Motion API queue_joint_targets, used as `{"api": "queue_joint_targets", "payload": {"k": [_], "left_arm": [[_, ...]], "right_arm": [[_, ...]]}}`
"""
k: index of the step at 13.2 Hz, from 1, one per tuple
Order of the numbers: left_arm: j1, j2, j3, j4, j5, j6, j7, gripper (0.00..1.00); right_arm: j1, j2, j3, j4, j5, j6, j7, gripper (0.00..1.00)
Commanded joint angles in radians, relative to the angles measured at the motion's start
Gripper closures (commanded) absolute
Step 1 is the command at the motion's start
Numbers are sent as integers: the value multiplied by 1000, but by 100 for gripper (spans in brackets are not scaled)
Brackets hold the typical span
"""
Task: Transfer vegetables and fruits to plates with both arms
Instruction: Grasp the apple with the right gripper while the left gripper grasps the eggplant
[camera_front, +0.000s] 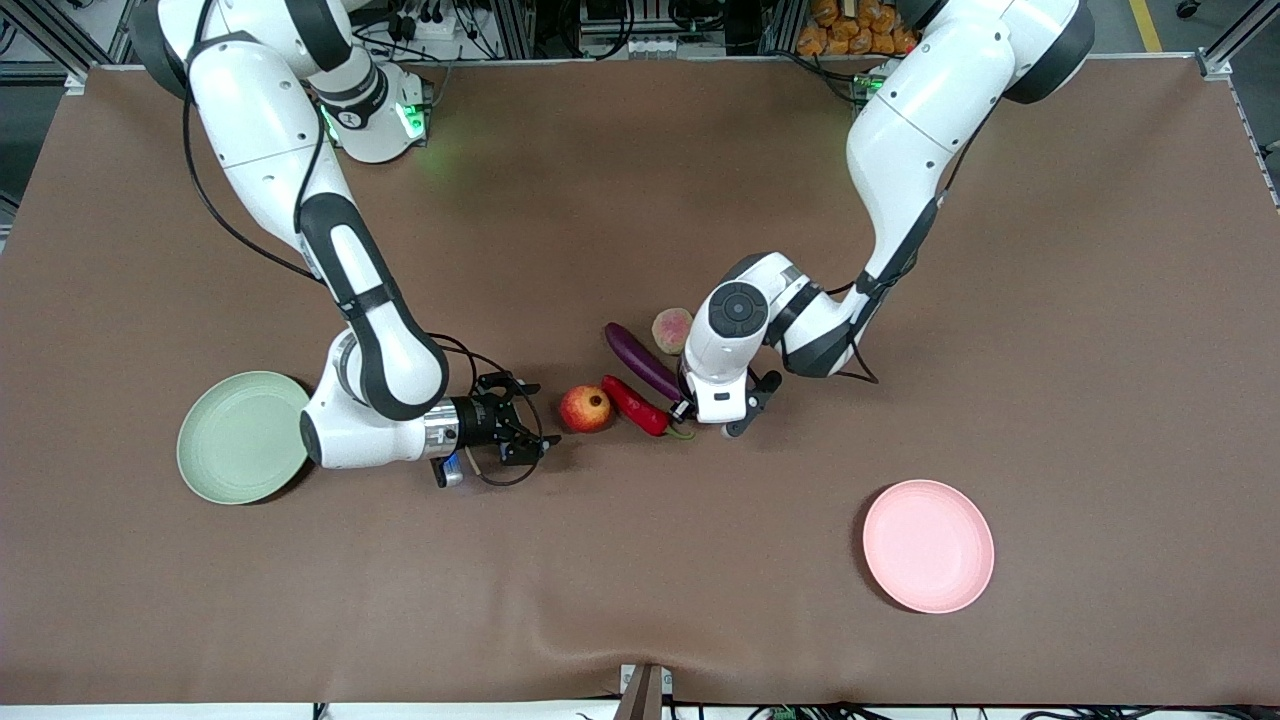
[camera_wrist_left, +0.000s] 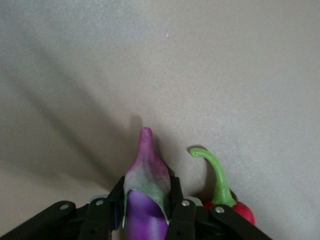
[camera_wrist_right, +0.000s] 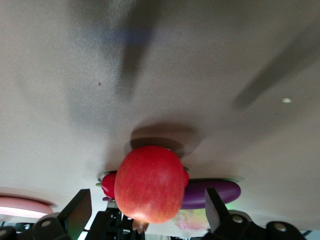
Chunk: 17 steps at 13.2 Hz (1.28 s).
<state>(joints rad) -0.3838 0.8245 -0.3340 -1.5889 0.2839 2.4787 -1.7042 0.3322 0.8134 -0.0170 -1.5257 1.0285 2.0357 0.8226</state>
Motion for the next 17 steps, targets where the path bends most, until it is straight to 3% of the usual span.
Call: {"api": "queue_joint_targets", "payload": {"k": [1, 6, 8, 10, 12, 13, 15, 17], "left_arm": [[22, -53, 7, 10, 3, -3, 18, 100], [114, -194, -25, 17, -23, -193, 90, 100], [189, -237, -62, 23, -93, -237, 184, 100], [252, -258, -73, 27, -132, -282, 296, 100], [324, -259, -71, 37, -132, -282, 328, 100], [362, -248, -71, 50, -132, -279, 336, 100], [428, -194, -66, 114, -129, -276, 398, 100], [506, -151, -62, 145, -134, -276, 605, 100]], "right_arm": [[45, 41, 5, 32, 87, 43, -8, 0], [113, 49, 5, 25, 97, 119, -11, 0], [90, 44, 3, 29, 93, 110, -13, 34], [47, 37, 3, 27, 85, 89, -42, 46], [-10, 14, -4, 27, 79, -26, -86, 46], [-45, 0, -14, 27, 61, -78, -101, 46], [-111, -42, -21, 33, -67, -176, -138, 46], [-174, -94, -21, 39, -187, -236, -201, 46]]}}
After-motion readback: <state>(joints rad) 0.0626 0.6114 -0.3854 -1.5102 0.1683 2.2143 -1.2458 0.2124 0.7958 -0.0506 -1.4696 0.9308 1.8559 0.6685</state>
